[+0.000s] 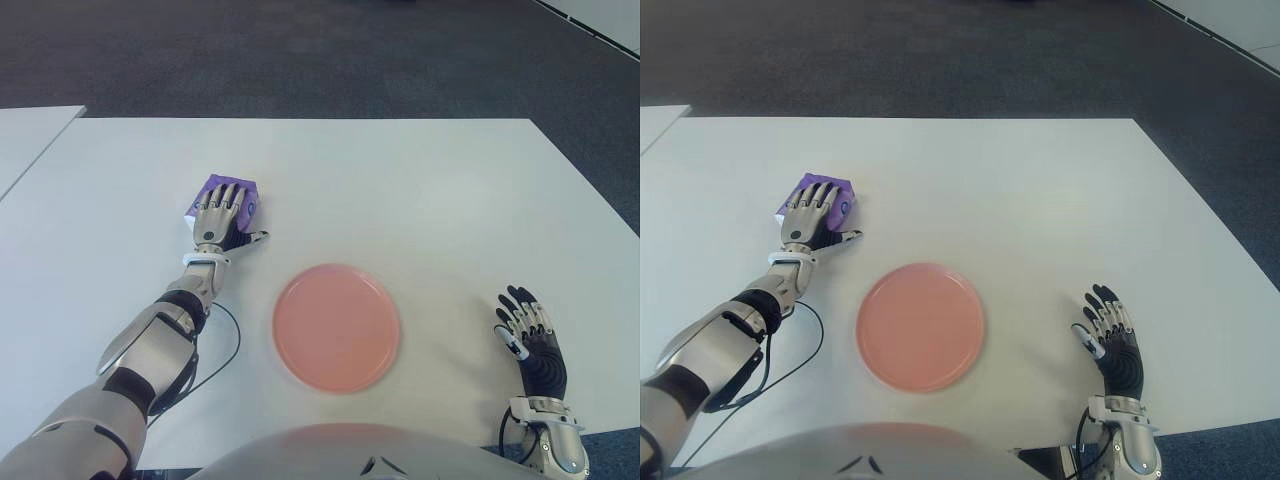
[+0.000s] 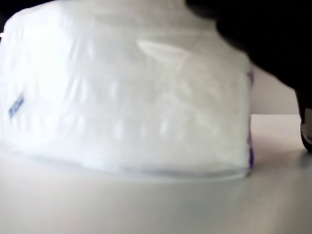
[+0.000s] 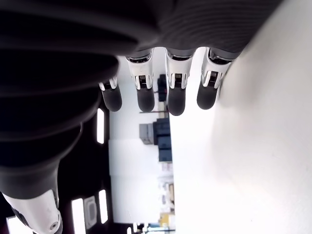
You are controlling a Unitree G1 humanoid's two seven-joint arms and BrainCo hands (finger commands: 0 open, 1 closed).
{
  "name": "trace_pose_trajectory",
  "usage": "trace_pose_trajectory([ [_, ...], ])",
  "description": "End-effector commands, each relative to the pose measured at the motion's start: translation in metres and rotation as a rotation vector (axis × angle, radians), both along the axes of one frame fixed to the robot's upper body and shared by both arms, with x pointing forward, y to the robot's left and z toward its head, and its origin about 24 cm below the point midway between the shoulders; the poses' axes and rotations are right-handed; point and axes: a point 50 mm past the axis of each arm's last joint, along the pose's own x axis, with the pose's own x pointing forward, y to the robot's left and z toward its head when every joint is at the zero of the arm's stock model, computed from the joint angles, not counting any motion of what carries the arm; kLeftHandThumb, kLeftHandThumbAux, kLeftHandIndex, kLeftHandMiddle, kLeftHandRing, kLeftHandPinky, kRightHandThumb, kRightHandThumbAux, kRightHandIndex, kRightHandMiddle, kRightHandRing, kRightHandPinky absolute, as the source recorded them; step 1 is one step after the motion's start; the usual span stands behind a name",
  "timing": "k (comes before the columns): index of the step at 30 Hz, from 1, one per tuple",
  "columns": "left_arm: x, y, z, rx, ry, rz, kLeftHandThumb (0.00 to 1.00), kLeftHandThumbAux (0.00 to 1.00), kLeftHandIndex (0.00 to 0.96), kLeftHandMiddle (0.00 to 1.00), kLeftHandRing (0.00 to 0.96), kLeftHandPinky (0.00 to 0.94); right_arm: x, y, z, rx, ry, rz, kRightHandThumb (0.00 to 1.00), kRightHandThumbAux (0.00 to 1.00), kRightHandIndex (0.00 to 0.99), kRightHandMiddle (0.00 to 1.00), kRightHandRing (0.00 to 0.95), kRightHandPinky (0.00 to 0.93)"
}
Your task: Put the tissue paper into the plate.
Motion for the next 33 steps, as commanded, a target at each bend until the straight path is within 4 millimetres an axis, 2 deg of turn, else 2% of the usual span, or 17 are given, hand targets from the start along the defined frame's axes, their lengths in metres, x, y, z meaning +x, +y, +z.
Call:
trace_pose_trajectory([
  [1,-0.028,0.009,-0.032,0.015,0.182,0.041,0.167,0.465,0.11,0.138,0.119,0.151,-0.008,-0.001,-0.012,0.041,0.083,-0.024,0.06,0.696,0.11,0.12,0.097,0.104],
  [5,-0.03,0.009,-0.033,0.009,0.189,0.046,0.199,0.474,0.167,0.193,0.18,0.232,-0.007,-0.004,-0.012,0.044,0.087,-0.034,0.061,0.693,0.109,0.117,0.092,0.099],
  [6,-0.03,0.008,-0.034,0.009,0.191,0.046,0.229,0.479,0.219,0.261,0.253,0.298,-0.007,-0.004,-0.012,0.045,0.087,-0.036,0.062,0.695,0.109,0.117,0.091,0.101],
  [7,-0.031,0.008,-0.034,0.01,0.192,0.047,0.24,0.48,0.238,0.285,0.279,0.322,-0.007,-0.004,-0.012,0.047,0.084,-0.037,0.063,0.696,0.109,0.117,0.091,0.102],
  [8,-0.033,0.008,-0.036,0.015,0.194,0.047,0.293,0.49,0.276,0.348,0.344,0.387,-0.007,-0.005,-0.012,0.048,0.08,-0.039,0.064,0.698,0.109,0.117,0.091,0.103],
  [9,-0.034,0.008,-0.037,0.018,0.196,0.048,0.443,0.563,0.331,0.424,0.418,0.463,-0.006,-0.005,-0.012,0.049,0.077,-0.041,0.065,0.703,0.11,0.117,0.092,0.105],
  [10,-0.037,0.007,-0.04,0.04,0.196,0.046,0.496,0.589,0.35,0.452,0.445,0.491,-0.006,-0.006,-0.011,0.049,0.073,-0.041,0.065,0.704,0.11,0.117,0.092,0.105],
  [11,-0.04,0.007,-0.041,0.055,0.197,0.045,0.623,0.614,0.375,0.482,0.5,0.548,-0.006,-0.006,-0.011,0.049,0.071,-0.04,0.063,0.706,0.109,0.116,0.09,0.103],
  [12,-0.041,0.007,-0.043,0.078,0.194,0.04,0.703,0.63,0.39,0.501,0.535,0.585,-0.005,-0.007,-0.011,0.05,0.067,-0.04,0.061,0.708,0.108,0.115,0.09,0.102],
  [13,-0.042,0.007,-0.043,0.092,0.192,0.036,0.757,0.639,0.403,0.513,0.568,0.621,-0.005,-0.007,-0.011,0.05,0.065,-0.039,0.058,0.707,0.107,0.114,0.09,0.105],
  [17,-0.054,0.007,-0.051,0.139,0.188,0.02,0.831,0.653,0.43,0.496,0.642,0.655,-0.005,-0.012,-0.011,0.058,0.05,-0.042,0.051,0.704,0.104,0.116,0.096,0.118],
  [18,-0.054,0.006,-0.05,0.135,0.169,0.016,0.841,0.655,0.436,0.49,0.654,0.656,-0.005,-0.013,-0.011,0.058,0.044,-0.044,0.049,0.702,0.103,0.117,0.098,0.121],
  [19,-0.054,0.005,-0.05,0.133,0.155,0.013,0.883,0.65,0.444,0.487,0.589,0.64,-0.005,-0.014,-0.011,0.057,0.039,-0.045,0.045,0.698,0.103,0.118,0.1,0.121],
  [22,-0.053,0.003,-0.047,0.121,0.106,0.005,0.926,0.646,0.452,0.483,0.521,0.624,-0.004,-0.016,-0.011,0.056,0.027,-0.047,0.04,0.694,0.102,0.119,0.102,0.122],
  [33,-0.05,0.0,-0.036,0.114,-0.07,-0.024,0.951,0.651,0.403,0.462,0.541,0.683,-0.003,-0.02,-0.012,0.053,0.01,-0.048,0.022,0.689,0.108,0.124,0.101,0.109],
])
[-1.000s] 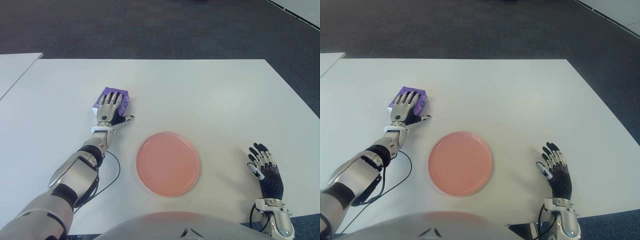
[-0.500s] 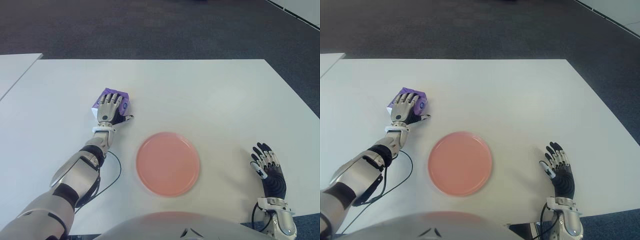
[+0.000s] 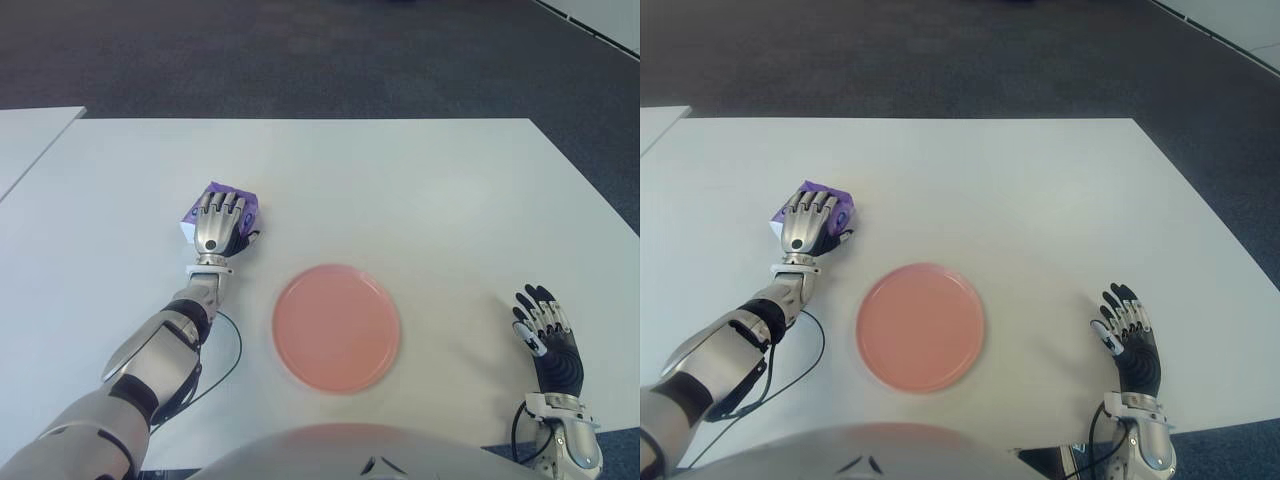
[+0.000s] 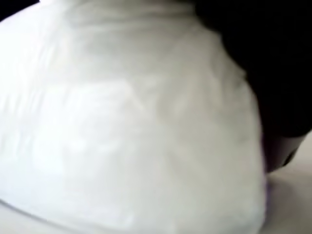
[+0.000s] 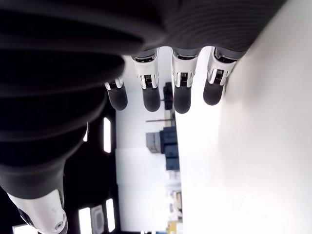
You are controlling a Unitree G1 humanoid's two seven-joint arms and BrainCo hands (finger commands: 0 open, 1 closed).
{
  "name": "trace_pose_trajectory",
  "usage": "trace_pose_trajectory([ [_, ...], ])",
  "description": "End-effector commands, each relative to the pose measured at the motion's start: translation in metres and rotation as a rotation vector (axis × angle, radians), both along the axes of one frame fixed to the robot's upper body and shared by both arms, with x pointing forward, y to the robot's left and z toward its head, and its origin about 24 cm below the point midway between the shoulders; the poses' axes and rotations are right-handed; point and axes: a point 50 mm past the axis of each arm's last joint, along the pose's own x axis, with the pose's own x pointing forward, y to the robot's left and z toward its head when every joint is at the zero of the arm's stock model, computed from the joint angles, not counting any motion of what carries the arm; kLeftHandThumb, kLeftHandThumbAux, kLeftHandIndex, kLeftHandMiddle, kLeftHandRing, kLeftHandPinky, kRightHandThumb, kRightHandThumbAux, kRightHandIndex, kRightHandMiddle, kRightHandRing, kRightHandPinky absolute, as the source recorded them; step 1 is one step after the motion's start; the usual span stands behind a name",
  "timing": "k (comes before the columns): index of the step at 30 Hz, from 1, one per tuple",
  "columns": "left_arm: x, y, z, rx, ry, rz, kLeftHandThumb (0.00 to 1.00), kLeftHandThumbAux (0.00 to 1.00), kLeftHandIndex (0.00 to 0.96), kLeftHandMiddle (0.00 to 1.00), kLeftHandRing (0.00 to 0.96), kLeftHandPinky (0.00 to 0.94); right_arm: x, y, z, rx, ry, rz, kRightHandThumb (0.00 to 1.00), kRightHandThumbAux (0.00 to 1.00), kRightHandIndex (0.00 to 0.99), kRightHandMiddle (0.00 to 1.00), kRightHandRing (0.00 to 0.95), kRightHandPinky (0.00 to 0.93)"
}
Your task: Put the tissue paper into the plate.
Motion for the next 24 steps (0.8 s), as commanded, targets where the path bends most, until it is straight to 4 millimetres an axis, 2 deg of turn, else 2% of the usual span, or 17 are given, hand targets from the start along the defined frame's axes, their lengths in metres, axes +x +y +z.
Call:
trace_pose_trajectory([
  [1,-0.0355,0.0066,-0.0332,0.039,0.131,0.009,0.951,0.651,0.401,0.462,0.54,0.68,-0.0056,0.0029,-0.0129,0.051,0.049,-0.013,0.022,0.689,0.108,0.124,0.101,0.109],
  [9,-0.0347,0.0047,-0.0306,0.03,0.092,-0.009,0.947,0.655,0.382,0.468,0.527,0.662,-0.0042,0.0005,-0.0126,0.05,0.048,-0.013,0.022,0.689,0.108,0.124,0.101,0.109],
  [13,-0.0339,0.0039,-0.03,0.015,0.089,-0.017,0.949,0.653,0.389,0.474,0.527,0.708,-0.0033,-0.001,-0.0126,0.05,0.048,-0.014,0.022,0.689,0.108,0.124,0.101,0.109],
  [24,-0.0339,0.0025,-0.0294,-0.004,0.074,-0.013,0.948,0.653,0.386,0.47,0.533,0.708,-0.0015,-0.005,-0.0122,0.05,0.048,-0.014,0.022,0.689,0.108,0.124,0.101,0.109],
])
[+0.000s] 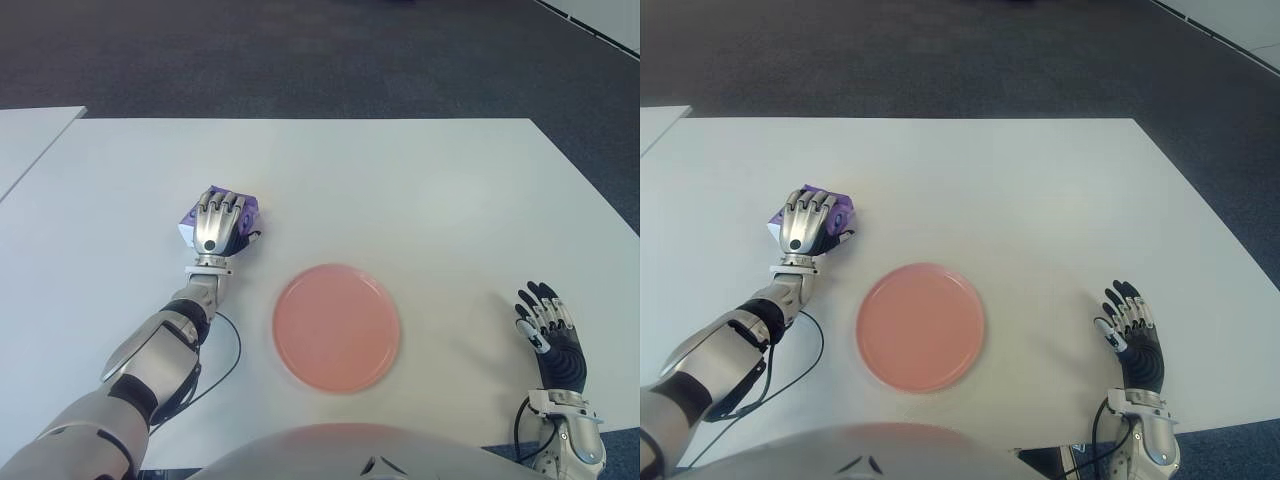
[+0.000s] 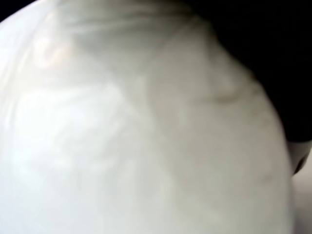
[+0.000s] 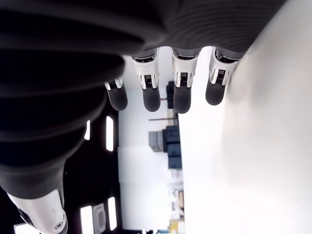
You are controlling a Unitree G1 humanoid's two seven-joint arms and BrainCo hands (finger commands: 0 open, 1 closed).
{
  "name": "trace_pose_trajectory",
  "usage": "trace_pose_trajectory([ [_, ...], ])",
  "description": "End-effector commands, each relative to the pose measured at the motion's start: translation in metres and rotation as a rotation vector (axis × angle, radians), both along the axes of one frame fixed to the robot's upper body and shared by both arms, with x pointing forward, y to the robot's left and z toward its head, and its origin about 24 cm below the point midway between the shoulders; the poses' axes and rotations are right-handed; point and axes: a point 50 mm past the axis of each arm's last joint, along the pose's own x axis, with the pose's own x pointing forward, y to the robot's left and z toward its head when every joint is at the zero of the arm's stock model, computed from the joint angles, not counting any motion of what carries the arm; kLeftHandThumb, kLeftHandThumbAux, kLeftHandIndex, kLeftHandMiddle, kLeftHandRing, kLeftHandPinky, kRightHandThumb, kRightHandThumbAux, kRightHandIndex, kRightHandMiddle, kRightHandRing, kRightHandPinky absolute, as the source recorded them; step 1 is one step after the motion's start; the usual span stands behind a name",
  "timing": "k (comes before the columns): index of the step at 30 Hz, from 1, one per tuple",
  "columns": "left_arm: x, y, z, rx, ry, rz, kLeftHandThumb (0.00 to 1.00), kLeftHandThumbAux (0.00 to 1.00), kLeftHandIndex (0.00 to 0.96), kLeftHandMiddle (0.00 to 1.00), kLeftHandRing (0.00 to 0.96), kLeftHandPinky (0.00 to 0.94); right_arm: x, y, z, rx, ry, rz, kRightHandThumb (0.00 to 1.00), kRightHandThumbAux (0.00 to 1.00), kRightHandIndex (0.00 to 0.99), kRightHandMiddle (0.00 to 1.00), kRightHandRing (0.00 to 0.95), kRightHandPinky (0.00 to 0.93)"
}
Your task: Put the tissue paper into the plate.
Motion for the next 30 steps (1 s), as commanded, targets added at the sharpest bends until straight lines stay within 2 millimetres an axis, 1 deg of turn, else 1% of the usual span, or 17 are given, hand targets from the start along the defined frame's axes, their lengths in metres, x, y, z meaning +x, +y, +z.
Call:
trace_pose_trajectory([
  [1,-0.0326,0.0039,-0.0325,0.011,0.139,0.018,0.948,0.653,0.386,0.47,0.533,0.708,-0.0059,0.0012,-0.013,0.056,0.056,-0.018,0.022,0.689,0.108,0.124,0.101,0.109],
  [4,-0.0324,0.0034,-0.0326,0.012,0.141,0.02,0.948,0.653,0.388,0.467,0.539,0.711,-0.0055,-0.0001,-0.013,0.056,0.056,-0.018,0.022,0.689,0.108,0.124,0.101,0.109],
  [12,-0.0311,0.0033,-0.0332,0.004,0.163,0.029,0.95,0.651,0.386,0.489,0.532,0.773,-0.004,-0.0029,-0.0128,0.056,0.056,-0.019,0.022,0.689,0.108,0.124,0.101,0.109],
  [30,-0.031,0.0021,-0.03,-0.015,0.106,0.026,0.948,0.652,0.383,0.487,0.532,0.735,-0.0018,-0.0062,-0.0126,0.056,0.056,-0.019,0.022,0.689,0.108,0.124,0.101,0.109],
])
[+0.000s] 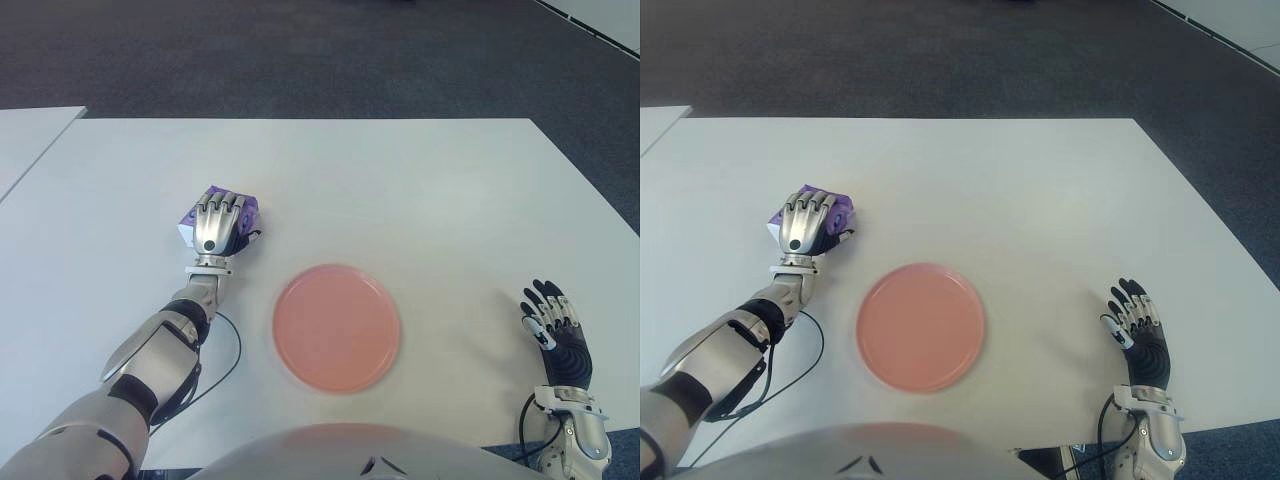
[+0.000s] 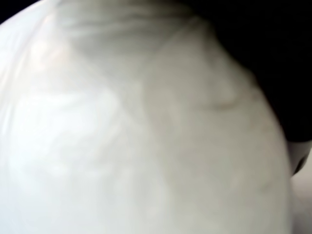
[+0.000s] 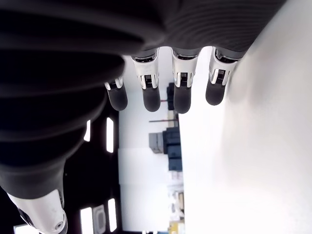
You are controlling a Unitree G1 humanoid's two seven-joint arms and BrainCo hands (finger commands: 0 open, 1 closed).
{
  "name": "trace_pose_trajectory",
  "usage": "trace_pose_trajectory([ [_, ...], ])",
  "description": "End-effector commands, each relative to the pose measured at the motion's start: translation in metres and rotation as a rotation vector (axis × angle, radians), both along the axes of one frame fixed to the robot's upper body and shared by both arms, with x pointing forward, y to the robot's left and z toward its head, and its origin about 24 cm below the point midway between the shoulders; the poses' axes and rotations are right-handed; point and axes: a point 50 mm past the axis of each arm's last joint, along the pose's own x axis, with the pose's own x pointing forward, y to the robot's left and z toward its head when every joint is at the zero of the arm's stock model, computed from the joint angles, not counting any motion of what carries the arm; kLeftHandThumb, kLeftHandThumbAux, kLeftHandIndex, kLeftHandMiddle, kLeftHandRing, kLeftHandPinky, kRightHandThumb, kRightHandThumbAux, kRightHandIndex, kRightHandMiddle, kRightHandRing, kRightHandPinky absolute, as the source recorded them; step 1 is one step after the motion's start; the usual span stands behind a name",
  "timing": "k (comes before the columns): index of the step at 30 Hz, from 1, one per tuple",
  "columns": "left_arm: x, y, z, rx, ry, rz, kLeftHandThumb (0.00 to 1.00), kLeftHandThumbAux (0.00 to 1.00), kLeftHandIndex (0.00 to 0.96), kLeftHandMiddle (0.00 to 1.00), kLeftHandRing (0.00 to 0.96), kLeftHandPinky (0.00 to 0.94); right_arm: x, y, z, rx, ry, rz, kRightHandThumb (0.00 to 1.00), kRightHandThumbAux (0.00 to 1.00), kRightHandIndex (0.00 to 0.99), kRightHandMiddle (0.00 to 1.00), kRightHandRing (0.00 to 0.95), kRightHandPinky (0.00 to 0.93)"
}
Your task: Put the tissue paper into the plate.
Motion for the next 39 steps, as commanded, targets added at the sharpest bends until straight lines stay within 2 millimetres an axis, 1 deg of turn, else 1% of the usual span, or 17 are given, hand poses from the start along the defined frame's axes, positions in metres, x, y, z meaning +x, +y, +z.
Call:
trace_pose_trajectory([
  [1,-0.031,0.003,-0.031,-0.009,0.122,0.023,0.948,0.652,0.384,0.485,0.533,0.734,-0.005,0.002,-0.013,0.059,0.056,-0.014,0.022,0.689,0.108,0.124,0.101,0.109],
  [10,-0.03,0.005,-0.028,-0.057,0.083,0.057,0.948,0.651,0.391,0.479,0.527,0.716,-0.004,0.002,-0.013,0.06,0.056,-0.014,0.022,0.689,0.108,0.124,0.101,0.109],
  [12,-0.028,0.005,-0.026,-0.103,0.06,0.078,0.947,0.65,0.396,0.496,0.513,0.684,-0.004,0.002,-0.013,0.06,0.056,-0.014,0.022,0.689,0.108,0.124,0.101,0.109],
  [13,-0.028,0.005,-0.024,-0.124,0.049,0.087,0.925,0.653,0.401,0.496,0.509,0.64,-0.004,0.002,-0.013,0.06,0.056,-0.014,0.022,0.689,0.108,0.124,0.101,0.109],
  [14,-0.026,0.004,-0.023,-0.149,0.046,0.098,0.891,0.657,0.407,0.495,0.503,0.575,-0.004,0.002,-0.013,0.06,0.056,-0.014,0.022,0.689,0.108,0.124,0.101,0.109],
  [15,-0.025,0.003,-0.023,-0.166,0.044,0.105,0.705,0.579,0.384,0.439,0.426,0.469,-0.004,0.002,-0.013,0.06,0.056,-0.014,0.022,0.689,0.108,0.124,0.101,0.109],
  [16,-0.023,0.002,-0.022,-0.18,0.052,0.115,0.583,0.529,0.369,0.403,0.376,0.401,-0.003,0.002,-0.013,0.06,0.056,-0.013,0.022,0.689,0.108,0.124,0.101,0.109],
  [17,-0.022,0.001,-0.022,-0.189,0.058,0.122,0.528,0.497,0.343,0.377,0.347,0.365,-0.003,0.002,-0.013,0.06,0.056,-0.013,0.022,0.689,0.108,0.124,0.101,0.109],
  [18,-0.021,0.001,-0.022,-0.195,0.065,0.129,0.448,0.45,0.305,0.34,0.306,0.313,-0.003,0.002,-0.013,0.06,0.056,-0.013,0.022,0.689,0.108,0.124,0.101,0.109],
  [19,-0.02,0.001,-0.022,-0.198,0.07,0.133,0.393,0.412,0.26,0.306,0.273,0.274,-0.003,0.002,-0.013,0.06,0.056,-0.013,0.022,0.689,0.108,0.124,0.101,0.109],
  [20,-0.018,-0.001,-0.021,-0.197,0.065,0.136,0.373,0.399,0.244,0.293,0.261,0.26,-0.003,0.003,-0.013,0.06,0.056,-0.013,0.022,0.689,0.108,0.124,0.101,0.109],
  [22,-0.014,-0.005,-0.017,-0.195,0.052,0.136,0.304,0.303,0.137,0.178,0.128,0.114,-0.002,0.003,-0.014,0.06,0.056,-0.013,0.022,0.689,0.108,0.124,0.101,0.109],
  [23,-0.011,-0.008,-0.015,-0.195,0.037,0.133,0.294,0.288,0.12,0.159,0.106,0.091,-0.002,0.003,-0.014,0.06,0.056,-0.013,0.022,0.689,0.108,0.124,0.101,0.109],
  [25,-0.009,-0.01,-0.012,-0.196,0.019,0.129,0.266,0.226,0.049,0.079,0.043,0.037,-0.002,0.004,-0.014,0.06,0.056,-0.013,0.022,0.689,0.108,0.124,0.101,0.109],
  [28,-0.009,-0.009,-0.011,-0.197,0.01,0.128,0.245,0.188,0.016,0.026,0.014,0.012,-0.002,0.004,-0.015,0.061,0.056,-0.012,0.022,0.689,0.108,0.124,0.101,0.109],
  [30,-0.009,-0.008,-0.01,-0.196,0.009,0.128,0.239,0.179,0.008,0.013,0.007,0.006,-0.002,0.005,-0.015,0.061,0.056,-0.012,0.022,0.689,0.108,0.124,0.101,0.109],
  [39,-0.007,0.002,-0.006,-0.101,0.002,0.092,0.199,0.207,0.0,0.0,0.0,0.0,-0.001,0.008,-0.016,0.062,0.056,-0.012,0.022,0.689,0.108,0.124,0.101,0.109],
])
